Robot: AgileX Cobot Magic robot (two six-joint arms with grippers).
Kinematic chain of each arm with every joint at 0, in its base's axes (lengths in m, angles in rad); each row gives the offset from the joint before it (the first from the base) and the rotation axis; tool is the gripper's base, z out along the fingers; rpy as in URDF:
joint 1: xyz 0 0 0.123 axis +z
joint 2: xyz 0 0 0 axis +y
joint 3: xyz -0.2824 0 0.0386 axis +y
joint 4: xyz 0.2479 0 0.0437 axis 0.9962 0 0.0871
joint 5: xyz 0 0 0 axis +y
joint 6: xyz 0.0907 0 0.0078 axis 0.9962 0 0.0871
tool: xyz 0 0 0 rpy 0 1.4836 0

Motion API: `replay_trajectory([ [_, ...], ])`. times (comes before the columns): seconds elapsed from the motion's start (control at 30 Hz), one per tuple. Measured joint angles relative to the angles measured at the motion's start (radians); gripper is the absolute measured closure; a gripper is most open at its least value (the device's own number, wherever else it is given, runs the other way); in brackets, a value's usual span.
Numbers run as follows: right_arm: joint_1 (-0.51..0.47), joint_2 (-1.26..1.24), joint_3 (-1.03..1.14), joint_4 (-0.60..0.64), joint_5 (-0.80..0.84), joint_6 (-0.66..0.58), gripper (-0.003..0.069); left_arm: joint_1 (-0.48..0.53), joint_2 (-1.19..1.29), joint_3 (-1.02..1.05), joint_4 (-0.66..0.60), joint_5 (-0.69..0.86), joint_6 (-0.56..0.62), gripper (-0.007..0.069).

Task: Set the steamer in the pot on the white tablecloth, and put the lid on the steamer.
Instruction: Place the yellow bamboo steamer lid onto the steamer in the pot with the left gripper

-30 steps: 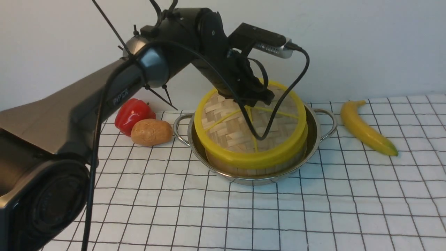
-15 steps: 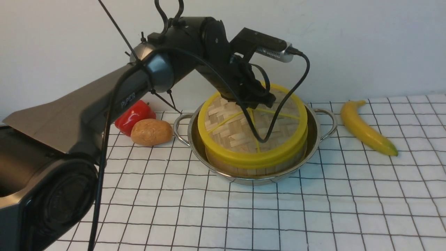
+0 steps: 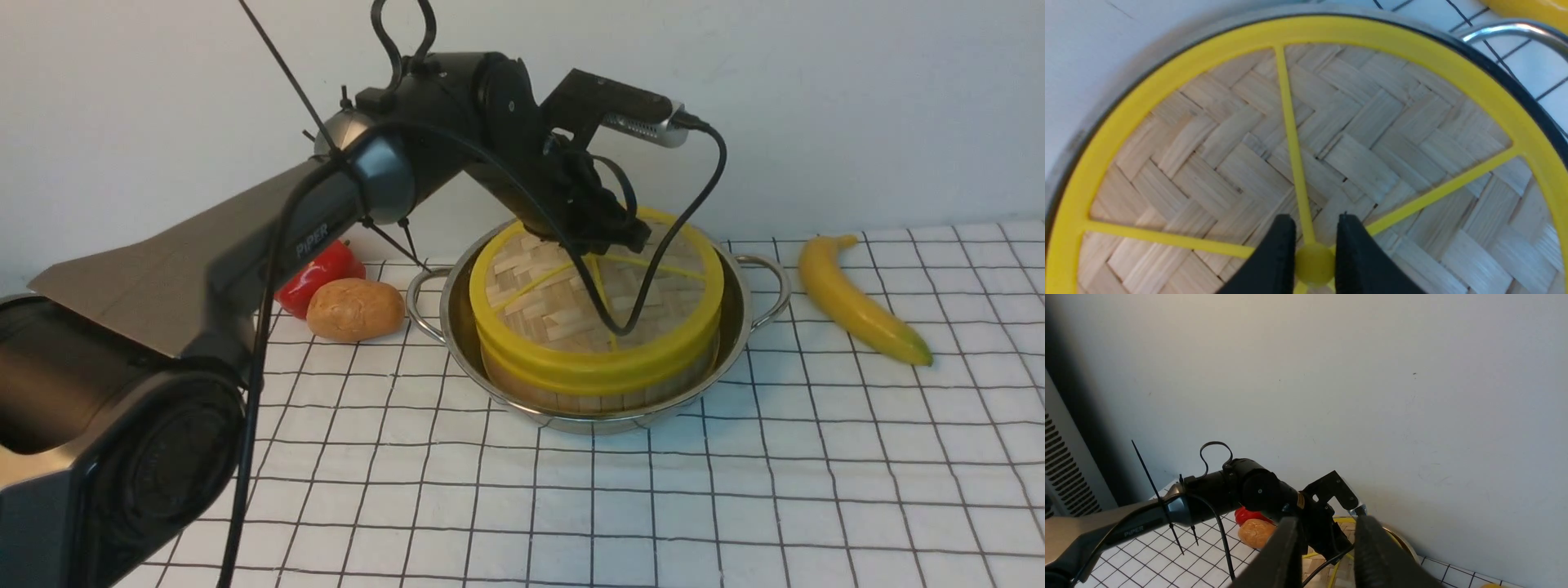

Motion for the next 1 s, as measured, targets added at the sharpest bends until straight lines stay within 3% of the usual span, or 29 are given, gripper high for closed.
replay_trajectory([
  [1.0, 0.000, 0.000, 0.002, 0.001, 0.000, 0.001, 0.0449, -0.002, 0.003, 0.000, 0.019, 0.007, -0.051, 0.0511],
])
